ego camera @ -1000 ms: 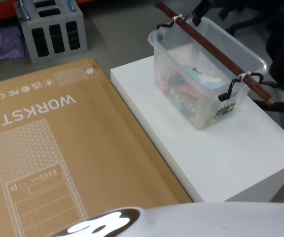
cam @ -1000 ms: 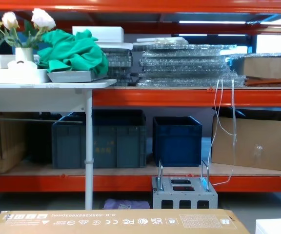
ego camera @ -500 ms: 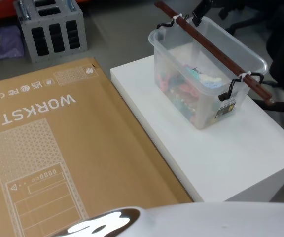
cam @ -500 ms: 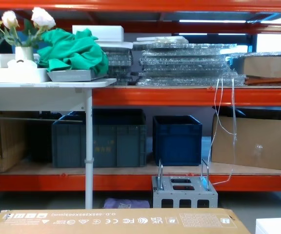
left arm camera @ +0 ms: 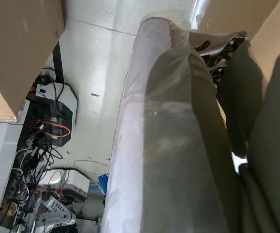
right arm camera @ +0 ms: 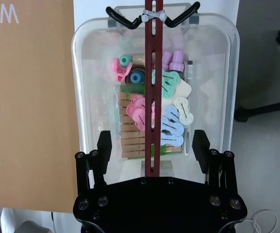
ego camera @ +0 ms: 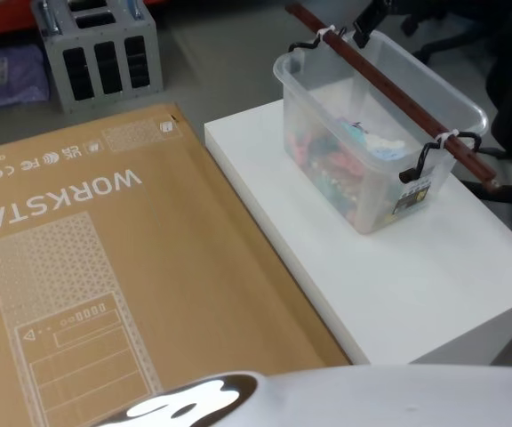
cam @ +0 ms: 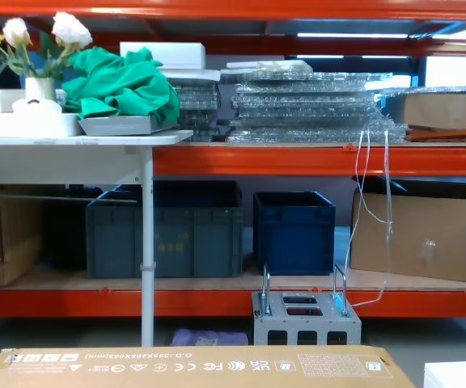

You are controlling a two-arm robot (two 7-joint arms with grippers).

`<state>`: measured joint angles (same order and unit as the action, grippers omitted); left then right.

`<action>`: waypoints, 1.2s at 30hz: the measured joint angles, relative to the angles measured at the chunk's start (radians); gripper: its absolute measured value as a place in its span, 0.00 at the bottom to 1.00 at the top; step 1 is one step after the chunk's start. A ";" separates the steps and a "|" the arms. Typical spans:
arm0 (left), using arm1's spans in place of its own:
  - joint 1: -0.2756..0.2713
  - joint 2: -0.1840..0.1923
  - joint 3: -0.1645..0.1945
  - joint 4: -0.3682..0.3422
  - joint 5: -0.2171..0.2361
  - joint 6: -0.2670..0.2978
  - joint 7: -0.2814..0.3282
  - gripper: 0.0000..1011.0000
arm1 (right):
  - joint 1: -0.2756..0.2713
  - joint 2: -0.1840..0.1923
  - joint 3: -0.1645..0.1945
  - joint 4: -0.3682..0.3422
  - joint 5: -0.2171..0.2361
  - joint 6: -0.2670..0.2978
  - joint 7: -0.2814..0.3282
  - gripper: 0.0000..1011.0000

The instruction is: Use one hand to grasp the basket and place it at the designated location.

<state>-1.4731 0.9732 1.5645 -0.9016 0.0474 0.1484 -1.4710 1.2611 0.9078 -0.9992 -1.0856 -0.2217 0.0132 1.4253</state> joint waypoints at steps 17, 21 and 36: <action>0.000 0.000 0.000 0.000 0.000 0.000 0.000 0.00 | 0.000 0.000 0.000 0.000 0.000 0.000 0.000 0.99; 0.000 0.000 0.000 0.000 0.000 0.000 0.000 0.00 | 0.000 0.000 0.000 0.000 0.000 0.000 0.000 0.99; 0.000 0.000 0.000 0.000 0.000 0.000 0.000 0.00 | 0.000 0.000 0.000 0.000 0.000 0.000 0.000 0.99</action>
<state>-1.4732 0.9732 1.5645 -0.9016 0.0474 0.1484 -1.4710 1.2611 0.9077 -0.9992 -1.0855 -0.2216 0.0132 1.4253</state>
